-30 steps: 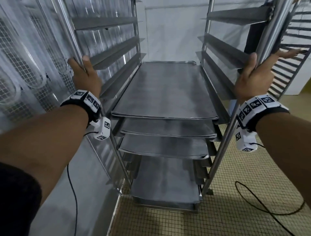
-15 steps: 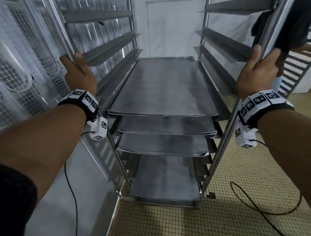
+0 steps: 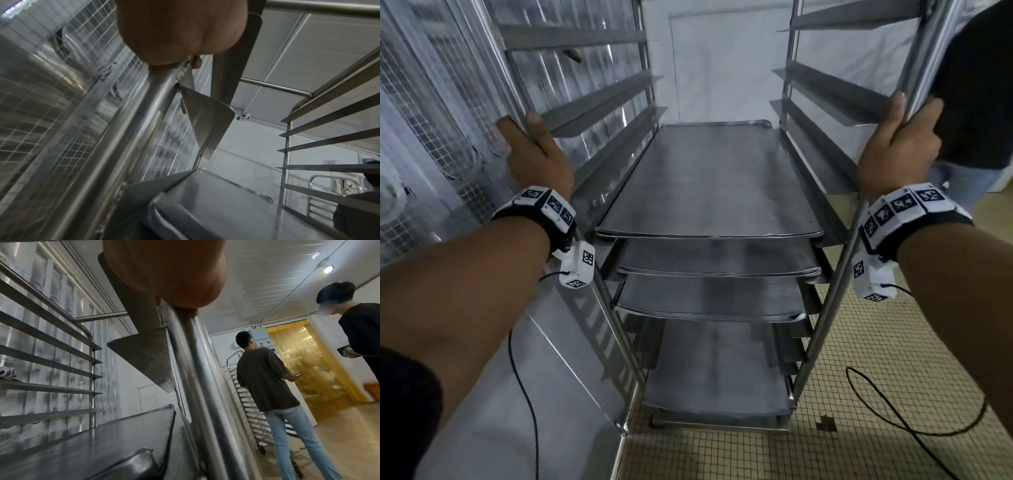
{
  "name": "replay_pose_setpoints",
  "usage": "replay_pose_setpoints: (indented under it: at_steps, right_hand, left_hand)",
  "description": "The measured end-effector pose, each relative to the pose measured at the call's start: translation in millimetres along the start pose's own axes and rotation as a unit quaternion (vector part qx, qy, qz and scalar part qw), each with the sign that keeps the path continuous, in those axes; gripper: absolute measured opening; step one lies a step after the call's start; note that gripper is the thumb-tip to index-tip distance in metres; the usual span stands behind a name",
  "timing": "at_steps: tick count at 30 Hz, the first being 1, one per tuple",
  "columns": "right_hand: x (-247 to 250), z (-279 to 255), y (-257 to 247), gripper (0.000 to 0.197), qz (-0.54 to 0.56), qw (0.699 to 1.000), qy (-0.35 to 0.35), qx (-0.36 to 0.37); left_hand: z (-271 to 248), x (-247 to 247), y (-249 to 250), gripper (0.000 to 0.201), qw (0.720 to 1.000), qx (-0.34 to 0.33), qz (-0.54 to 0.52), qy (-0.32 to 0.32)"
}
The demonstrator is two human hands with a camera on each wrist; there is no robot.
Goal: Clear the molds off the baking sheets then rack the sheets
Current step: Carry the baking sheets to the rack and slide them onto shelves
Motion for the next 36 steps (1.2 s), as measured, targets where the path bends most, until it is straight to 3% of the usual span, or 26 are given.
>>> replay_pose_setpoints:
  at_steps: [5,17,22,26,29,33,36]
  right_hand:
    - [-25,3,-7,0.064,0.033,0.999,0.0,0.035]
    - [-108,20,5,0.06,-0.009,1.0,-0.004,0.01]
    - [-135,30,18,0.079,-0.005,1.0,0.007,-0.002]
    - [-145,37,19,0.066,-0.023,1.0,-0.004,0.003]
    - [-164,44,30,0.092,-0.029,0.999,-0.006,-0.012]
    - [-181,47,35,0.07,-0.04,0.999,-0.023,-0.02]
    - [-192,44,35,0.078,-0.013,1.0,-0.005,-0.007]
  left_hand:
    - [28,-27,-16,0.056,0.999,-0.015,0.003,0.034]
    - [62,-71,-19,0.052,0.996,0.0,0.084,0.019]
    - [78,-96,-34,0.05,0.999,-0.028,0.01,0.015]
    - [84,-115,-38,0.049,0.999,-0.042,-0.01,0.022]
    - [96,-128,-44,0.048,0.998,-0.048,-0.031,0.021]
    - [118,-148,-58,0.05,0.997,-0.044,-0.058,0.012]
    - [130,-160,-66,0.049,0.996,-0.052,-0.075,-0.004]
Point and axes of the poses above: each hand's wrist, its own z-axis towards the middle knuckle, its own x-axis out of the back of the hand, y = z × x, the point moved 4 cm from there along z, towards the middle knuckle, and after that the axes turned 6 degrees about x, right-handed, at the moved point
